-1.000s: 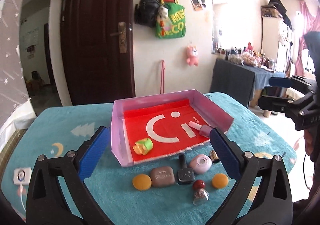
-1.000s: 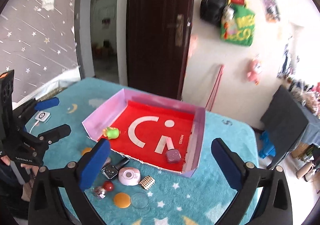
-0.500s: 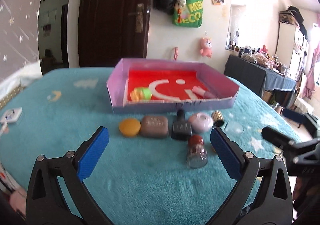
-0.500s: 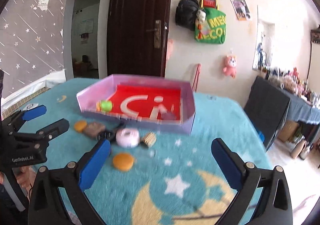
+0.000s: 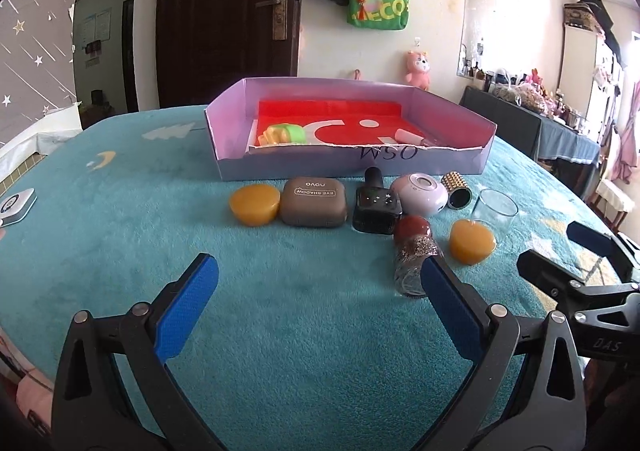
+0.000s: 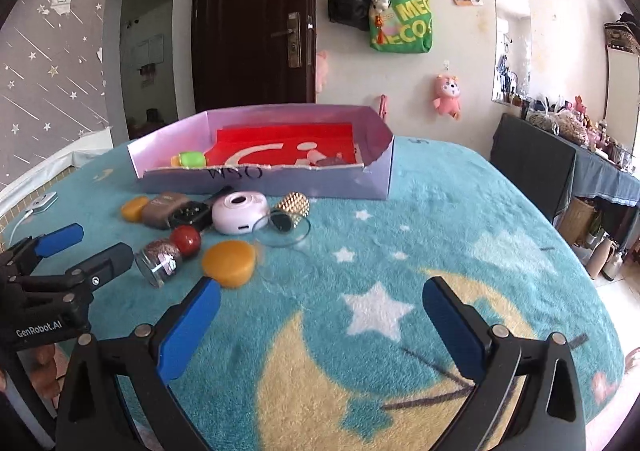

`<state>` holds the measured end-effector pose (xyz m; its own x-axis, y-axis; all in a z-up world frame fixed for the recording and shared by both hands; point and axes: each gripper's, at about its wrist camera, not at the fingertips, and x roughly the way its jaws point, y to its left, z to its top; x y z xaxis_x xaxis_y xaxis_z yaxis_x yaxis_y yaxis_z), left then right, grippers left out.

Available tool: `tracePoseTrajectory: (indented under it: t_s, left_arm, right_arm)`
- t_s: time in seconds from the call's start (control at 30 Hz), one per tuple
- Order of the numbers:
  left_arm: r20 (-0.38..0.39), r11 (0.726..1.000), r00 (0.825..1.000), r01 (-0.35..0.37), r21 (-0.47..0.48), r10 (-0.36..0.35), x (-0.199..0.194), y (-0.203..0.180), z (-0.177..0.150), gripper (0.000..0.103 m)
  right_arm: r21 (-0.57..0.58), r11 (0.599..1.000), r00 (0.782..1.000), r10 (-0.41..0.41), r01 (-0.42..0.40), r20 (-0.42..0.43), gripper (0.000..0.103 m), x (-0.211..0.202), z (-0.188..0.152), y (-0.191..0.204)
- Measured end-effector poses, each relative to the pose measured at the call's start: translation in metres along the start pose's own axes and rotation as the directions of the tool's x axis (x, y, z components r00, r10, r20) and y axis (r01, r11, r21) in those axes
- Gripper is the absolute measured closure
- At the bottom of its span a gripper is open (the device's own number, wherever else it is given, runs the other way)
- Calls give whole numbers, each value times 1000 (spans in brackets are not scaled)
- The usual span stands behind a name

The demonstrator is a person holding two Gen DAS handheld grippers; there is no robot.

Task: Organize rigid objects
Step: 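Withdraw both tools from the box back toward the remaining items, then close the right gripper on the clear glass cup while the left gripper grasps the glitter jar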

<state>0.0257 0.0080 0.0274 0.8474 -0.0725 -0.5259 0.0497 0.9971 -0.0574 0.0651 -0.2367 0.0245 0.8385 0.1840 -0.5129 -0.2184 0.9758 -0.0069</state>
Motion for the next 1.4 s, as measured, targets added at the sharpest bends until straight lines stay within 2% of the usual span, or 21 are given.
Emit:
tracePoseTrajectory:
  t_s: [0.23,0.37,0.83,1.03,1.23,1.4]
  left_arm:
    - [-16,1000,1000,10,-4,-10,3,0,2,0]
    - [-21,1000,1000,15,-3,-15,3,-1,3,0]
    - [-38,999,998,44,0,-44,5,-6,13,0]
    - [-75,997,995,70,43,-67,15,-13,22,0]
    - [-144,992,986,100,82,-88,31,-19,30,0]
    - [-238,985,963,152,85,-128,49,-21,35,0]
  right_arm:
    - [40,999,999,9,-8,-32,0,10,-3,-6]
    - [52,999,1000,12,-11,-21,0,8,-4,-8]
    - [53,999,999,13,-11,-45,0,11,2,-13]
    - [33,999,997,-3,5,-71,0,18,10,-14]
    - [31,1000,993,2,2,-115,0,26,16,-20]
    - [35,999,985,45,-40,-165,0,36,25,-23]
